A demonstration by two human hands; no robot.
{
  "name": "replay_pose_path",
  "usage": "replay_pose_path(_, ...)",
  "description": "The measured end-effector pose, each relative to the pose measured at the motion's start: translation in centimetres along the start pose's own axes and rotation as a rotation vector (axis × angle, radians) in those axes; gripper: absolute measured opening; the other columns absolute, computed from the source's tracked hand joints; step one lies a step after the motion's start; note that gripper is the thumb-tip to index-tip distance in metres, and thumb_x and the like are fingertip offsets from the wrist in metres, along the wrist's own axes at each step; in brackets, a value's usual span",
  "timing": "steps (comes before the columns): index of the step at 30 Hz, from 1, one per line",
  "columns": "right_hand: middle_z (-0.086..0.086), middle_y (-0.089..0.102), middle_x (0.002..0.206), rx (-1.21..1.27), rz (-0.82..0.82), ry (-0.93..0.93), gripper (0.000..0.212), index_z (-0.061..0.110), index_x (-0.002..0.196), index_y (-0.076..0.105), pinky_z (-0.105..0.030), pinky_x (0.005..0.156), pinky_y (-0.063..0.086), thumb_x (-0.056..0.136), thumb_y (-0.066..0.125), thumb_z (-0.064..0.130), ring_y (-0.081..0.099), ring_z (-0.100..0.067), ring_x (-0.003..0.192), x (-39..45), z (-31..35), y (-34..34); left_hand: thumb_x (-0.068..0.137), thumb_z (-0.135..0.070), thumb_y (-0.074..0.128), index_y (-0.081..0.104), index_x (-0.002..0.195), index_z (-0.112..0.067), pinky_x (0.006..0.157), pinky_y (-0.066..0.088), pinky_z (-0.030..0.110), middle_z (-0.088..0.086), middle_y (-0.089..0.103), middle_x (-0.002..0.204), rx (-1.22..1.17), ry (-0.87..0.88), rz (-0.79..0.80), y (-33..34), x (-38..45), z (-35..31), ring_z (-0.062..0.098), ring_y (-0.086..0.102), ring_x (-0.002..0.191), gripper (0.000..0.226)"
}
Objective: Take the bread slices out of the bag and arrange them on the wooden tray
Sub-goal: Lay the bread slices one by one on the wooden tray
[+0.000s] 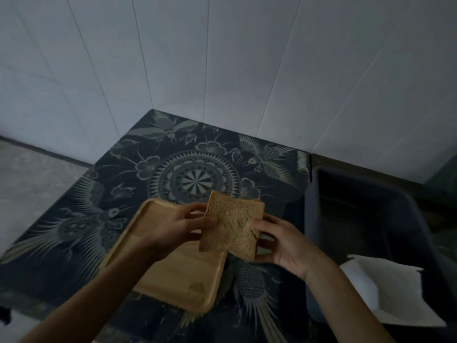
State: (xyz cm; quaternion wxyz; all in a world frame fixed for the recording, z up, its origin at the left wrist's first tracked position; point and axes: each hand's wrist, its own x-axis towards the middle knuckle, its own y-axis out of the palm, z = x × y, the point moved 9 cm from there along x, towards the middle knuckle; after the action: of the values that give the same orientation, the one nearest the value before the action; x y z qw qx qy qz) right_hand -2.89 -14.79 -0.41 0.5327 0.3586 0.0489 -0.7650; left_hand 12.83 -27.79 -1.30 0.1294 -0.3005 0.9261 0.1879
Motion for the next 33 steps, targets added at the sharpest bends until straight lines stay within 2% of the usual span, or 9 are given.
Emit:
replay_pose_path(5, -0.023, 0.074, 0.122, 0.044, -0.005, 0.120, 0.042, 0.008, 0.128, 0.066, -0.052, 0.076, 0.063, 0.089, 0.076, 0.022, 0.073, -0.039, 0.109, 3.3, -4.8, 2.6, 0.084, -0.029, 0.077, 0.068, 0.121, -0.020, 0.088, 0.059, 0.038, 0.005, 0.072, 0.120, 0.030, -0.091, -0.009, -4.8, 0.3, 3.8, 0.021, 0.069, 0.112, 0.039)
replay_pose_path(8, -0.022, 0.074, 0.122, 0.019, -0.032, 0.195, 0.043, 0.008, 0.128, 0.066, -0.060, 0.088, 0.060, 0.090, 0.076, 0.026, 0.072, -0.038, 0.111, 5.1, -8.0, 3.2, 0.083, -0.032, 0.078, 0.071, 0.117, -0.024, 0.087, 0.059, 0.037, 0.002, 0.072, 0.119, 0.049, -0.163, -0.014, -7.1, 0.5, 6.7, 0.019, 0.069, 0.110, 0.036)
replay_pose_path(10, -0.022, 0.072, 0.125, 0.004, -0.042, 0.253, 0.042, 0.011, 0.129, 0.066, -0.063, 0.093, 0.057, 0.091, 0.076, 0.027, 0.070, -0.039, 0.114, 6.1, -10.2, 3.5, 0.081, -0.031, 0.080, 0.071, 0.117, -0.023, 0.090, 0.059, 0.042, 0.003, 0.072, 0.119, 0.050, -0.224, -0.027, -8.4, 0.5, 8.9, 0.021, 0.069, 0.111, 0.038)
replay_pose_path(13, -0.019, 0.073, 0.125, 0.022, -0.080, 0.346, 0.039, 0.013, 0.127, 0.070, -0.059, 0.088, 0.060, 0.091, 0.076, 0.026, 0.071, -0.036, 0.113, 6.9, -13.5, 3.6, 0.078, -0.031, 0.081, 0.070, 0.119, -0.020, 0.096, 0.056, 0.049, 0.006, 0.070, 0.122, 0.047, -0.313, -0.029, -9.7, 0.3, 11.8, 0.024, 0.066, 0.115, 0.045)
replay_pose_path(15, -0.017, 0.074, 0.122, 0.021, -0.128, 0.392, 0.037, 0.013, 0.124, 0.072, -0.055, 0.083, 0.063, 0.090, 0.077, 0.027, 0.072, -0.034, 0.111, 7.3, -15.3, 3.3, 0.077, -0.032, 0.080, 0.069, 0.120, -0.018, 0.094, 0.057, 0.047, 0.007, 0.069, 0.124, 0.040, -0.347, -0.027, -10.0, 0.1, 13.3, 0.024, 0.066, 0.114, 0.047)
replay_pose_path(19, -0.013, 0.074, 0.122, -0.041, -0.224, 0.459, 0.035, 0.015, 0.121, 0.074, -0.049, 0.078, 0.065, 0.090, 0.077, 0.031, 0.069, -0.032, 0.112, 8.0, -17.8, 2.6, 0.088, -0.019, 0.072, 0.071, 0.116, -0.018, 0.085, 0.059, 0.038, 0.007, 0.068, 0.122, 0.071, -0.363, -0.035, -9.9, 0.3, 15.1, 0.023, 0.067, 0.111, 0.027)
replay_pose_path(24, -0.010, 0.075, 0.115, -0.075, -0.292, 0.468, 0.024, 0.022, 0.110, 0.077, -0.049, 0.076, 0.066, 0.089, 0.077, 0.035, 0.070, -0.030, 0.106, 8.5, -19.0, 2.0, 0.092, -0.017, 0.068, 0.068, 0.119, -0.014, 0.093, 0.057, 0.045, 0.009, 0.068, 0.121, 0.075, -0.426, -0.084, -10.3, 0.3, 17.2, 0.026, 0.065, 0.113, 0.028)
replay_pose_path(28, -0.001, 0.077, 0.109, -0.158, -0.303, 0.427, 0.011, 0.029, 0.101, 0.076, -0.044, 0.080, 0.066, 0.094, 0.070, 0.035, 0.072, -0.021, 0.102, 9.1, -18.8, 2.4, 0.093, -0.015, 0.066, 0.070, 0.114, -0.018, 0.079, 0.060, 0.035, 0.007, 0.072, 0.115, 0.132, -0.424, -0.105, -10.6, 0.4, 17.6, 0.023, 0.069, 0.107, 0.021)
replay_pose_path(33, -0.001, 0.077, 0.112, -0.198, -0.313, 0.364, 0.015, 0.023, 0.107, 0.077, -0.035, 0.073, 0.066, 0.094, 0.072, 0.029, 0.071, -0.019, 0.105, 8.9, -18.8, 2.8, 0.094, -0.011, 0.062, 0.069, 0.115, -0.006, 0.069, 0.061, 0.026, 0.011, 0.074, 0.106, 0.269, -0.402, -0.127, -10.5, 0.2, 17.2, 0.021, 0.074, 0.091, 0.023)
